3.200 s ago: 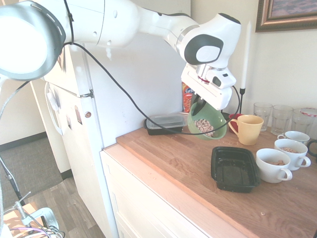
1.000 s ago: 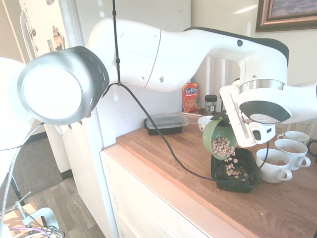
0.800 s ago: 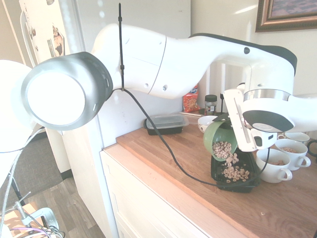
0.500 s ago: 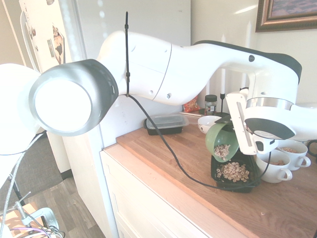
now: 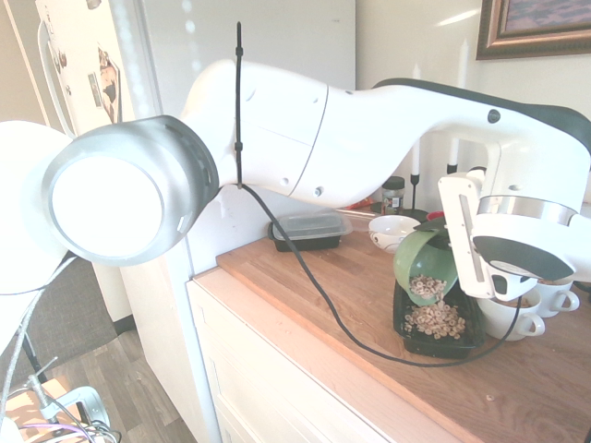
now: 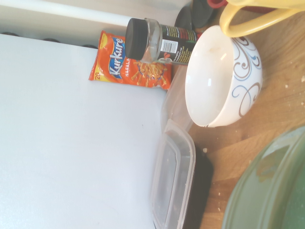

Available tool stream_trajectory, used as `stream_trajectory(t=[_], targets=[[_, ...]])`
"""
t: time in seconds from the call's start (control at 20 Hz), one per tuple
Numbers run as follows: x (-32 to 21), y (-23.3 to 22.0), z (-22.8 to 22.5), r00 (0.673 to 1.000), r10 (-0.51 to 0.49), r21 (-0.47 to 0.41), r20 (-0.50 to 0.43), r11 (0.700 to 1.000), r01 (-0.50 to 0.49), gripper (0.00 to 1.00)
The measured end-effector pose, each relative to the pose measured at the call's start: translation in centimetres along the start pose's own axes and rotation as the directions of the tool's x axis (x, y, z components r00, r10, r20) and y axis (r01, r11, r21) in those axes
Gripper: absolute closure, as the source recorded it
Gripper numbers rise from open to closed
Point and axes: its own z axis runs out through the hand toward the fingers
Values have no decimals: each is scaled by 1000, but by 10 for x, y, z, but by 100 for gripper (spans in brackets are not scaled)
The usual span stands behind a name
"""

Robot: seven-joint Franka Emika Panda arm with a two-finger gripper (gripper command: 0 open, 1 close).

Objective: Pour the cereal into the box

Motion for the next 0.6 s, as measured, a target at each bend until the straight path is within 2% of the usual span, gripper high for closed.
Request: stream_trajectory(t=[0.6], targets=[[-3,0,3,999,-4,6,33,1000,4,100]])
